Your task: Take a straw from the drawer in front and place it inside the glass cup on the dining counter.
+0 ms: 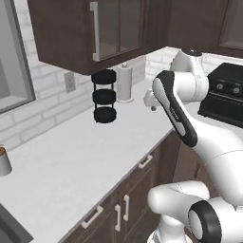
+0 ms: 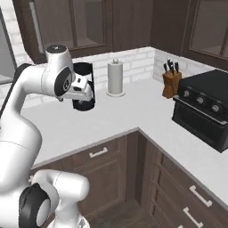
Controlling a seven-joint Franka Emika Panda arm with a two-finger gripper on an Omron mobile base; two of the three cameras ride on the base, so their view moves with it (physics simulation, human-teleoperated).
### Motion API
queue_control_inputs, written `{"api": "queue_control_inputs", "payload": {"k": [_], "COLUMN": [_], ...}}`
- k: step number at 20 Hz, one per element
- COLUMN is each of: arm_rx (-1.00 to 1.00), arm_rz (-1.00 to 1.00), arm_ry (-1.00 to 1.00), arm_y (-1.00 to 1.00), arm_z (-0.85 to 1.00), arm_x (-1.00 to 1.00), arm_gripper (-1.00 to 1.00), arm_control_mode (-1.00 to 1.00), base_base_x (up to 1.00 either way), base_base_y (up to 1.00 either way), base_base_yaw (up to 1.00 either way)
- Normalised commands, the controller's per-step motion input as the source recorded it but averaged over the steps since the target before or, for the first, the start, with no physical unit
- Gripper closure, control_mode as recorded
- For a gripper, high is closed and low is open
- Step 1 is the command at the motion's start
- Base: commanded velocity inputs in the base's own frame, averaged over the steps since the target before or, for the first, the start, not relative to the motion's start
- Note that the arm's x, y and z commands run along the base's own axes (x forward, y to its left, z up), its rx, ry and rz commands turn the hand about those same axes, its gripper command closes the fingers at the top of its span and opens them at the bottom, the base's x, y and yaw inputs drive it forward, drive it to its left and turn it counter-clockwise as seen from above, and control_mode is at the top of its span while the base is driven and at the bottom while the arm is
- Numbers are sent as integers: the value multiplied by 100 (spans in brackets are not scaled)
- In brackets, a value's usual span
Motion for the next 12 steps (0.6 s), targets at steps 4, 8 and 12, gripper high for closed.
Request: {"api": "queue_control_inputs", "payload": {"k": [4, 8, 12], "arm_rx": [0, 0, 0], "arm_rz": [0, 0, 0], "arm_ry": [0, 0, 0], "arm_y": [0, 0, 0], "arm_z": [0, 0, 0], "arm_x": [0, 0, 0], "arm_gripper": [-100, -100, -100], "arm_control_mode": [100, 100, 100], "base_base_x": [-1, 0, -1], "base_base_y": [74, 62, 8], "base_base_yaw": [-45, -37, -18]}}
